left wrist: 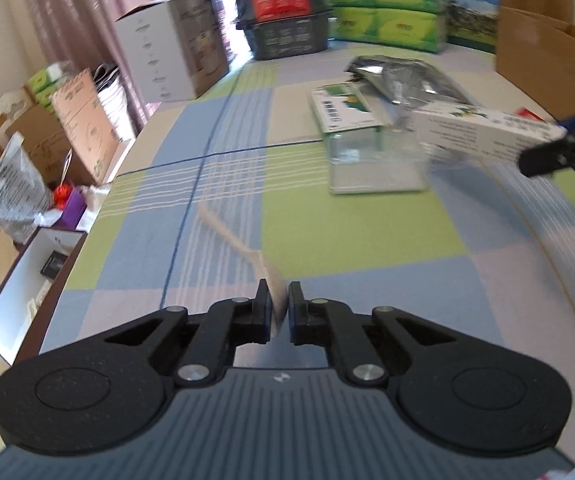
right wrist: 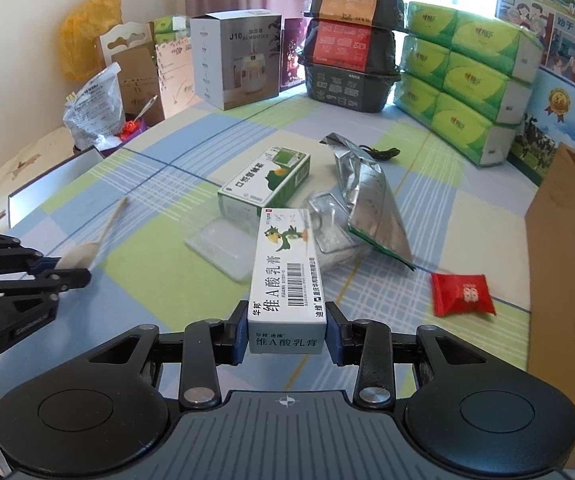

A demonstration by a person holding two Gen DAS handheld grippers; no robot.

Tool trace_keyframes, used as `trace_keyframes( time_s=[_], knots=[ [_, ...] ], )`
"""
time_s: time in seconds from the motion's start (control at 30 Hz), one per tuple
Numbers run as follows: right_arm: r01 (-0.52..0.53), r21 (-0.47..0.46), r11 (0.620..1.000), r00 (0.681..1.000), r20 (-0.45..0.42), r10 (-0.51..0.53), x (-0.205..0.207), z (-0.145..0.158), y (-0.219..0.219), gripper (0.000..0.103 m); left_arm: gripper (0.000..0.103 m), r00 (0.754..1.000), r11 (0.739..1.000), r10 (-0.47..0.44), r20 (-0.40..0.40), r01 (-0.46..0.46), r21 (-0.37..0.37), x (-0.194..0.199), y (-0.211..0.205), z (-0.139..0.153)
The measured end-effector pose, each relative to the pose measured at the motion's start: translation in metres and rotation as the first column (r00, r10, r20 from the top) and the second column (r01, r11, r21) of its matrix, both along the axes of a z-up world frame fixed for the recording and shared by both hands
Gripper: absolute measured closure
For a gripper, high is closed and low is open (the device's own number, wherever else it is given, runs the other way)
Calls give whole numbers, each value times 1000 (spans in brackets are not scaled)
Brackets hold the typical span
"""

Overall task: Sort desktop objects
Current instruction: 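Grasp the wooden spoon with the left tool while the right tool holds the ointment box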

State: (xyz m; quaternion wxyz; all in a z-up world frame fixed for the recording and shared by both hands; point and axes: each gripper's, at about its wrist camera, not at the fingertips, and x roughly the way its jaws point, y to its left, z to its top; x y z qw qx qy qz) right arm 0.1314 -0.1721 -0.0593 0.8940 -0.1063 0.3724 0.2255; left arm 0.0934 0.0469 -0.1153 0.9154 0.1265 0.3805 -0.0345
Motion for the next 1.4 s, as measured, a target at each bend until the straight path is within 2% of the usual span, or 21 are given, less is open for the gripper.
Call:
trace_keyframes(
  time_s=[0.2,0.33,0.4,0.47,0.53,0.6,0.67,0.77,0.87,1.0,1.1,1.2,1.3,1.4],
  knots=[
    [44,-57,997,999,-22,-45,-20,-3,-16,68,98,985,985,-170,-15,170,27,-34,-39,-1],
    [73,-85,994,996,-50,-77,-24,-10,-29,68,96,973,972,-230,-34,231,31,-46,-55,-6],
    [85,-70,994,992,-85,-91,-22,-15,-37,67,89,972,973,-232,-37,232,11,-50,-56,-7],
    [107,-42,993,987,-119,-112,-17,-19,-44,67,76,977,977,-212,-31,212,-9,-51,-55,-7],
    [124,-22,992,980,-153,-126,-13,-22,-50,66,69,983,983,-180,-24,179,-45,-51,-53,-4],
    [134,-11,991,975,-175,-134,-10,-26,-53,61,60,990,988,-141,-15,140,-69,-53,-50,-3],
    [131,-14,991,975,-180,-131,-8,-28,-52,51,50,994,991,-111,-7,110,-78,-54,-49,-4],
    [109,-16,994,982,-155,-110,-4,-28,-49,47,44,996,994,-85,18,86,-63,-55,-49,-4],
    [85,-44,995,987,-132,-91,1,-31,-41,47,44,999,996,-51,19,52,-73,-50,-44,-5],
    [75,-38,996,987,-142,-80,5,-35,-36,47,45,1000,990,19,-20,-22,-142,-40,-36,-8],
    [65,-49,997,988,-138,-72,6,-36,-31,47,46,998,975,52,-48,-61,-215,-36,-31,-9],
    [77,-44,996,986,-143,-83,8,-36,-32,47,56,995,965,74,-59,-87,-248,-35,-31,-8],
    [84,-41,996,986,-142,-89,9,-35,-32,47,62,995,968,87,-53,-97,-231,-36,-35,-8],
    [84,-38,996,986,-142,-89,11,-36,-31,48,75,995,977,87,-42,-94,-192,-36,-39,-9]
  ],
)
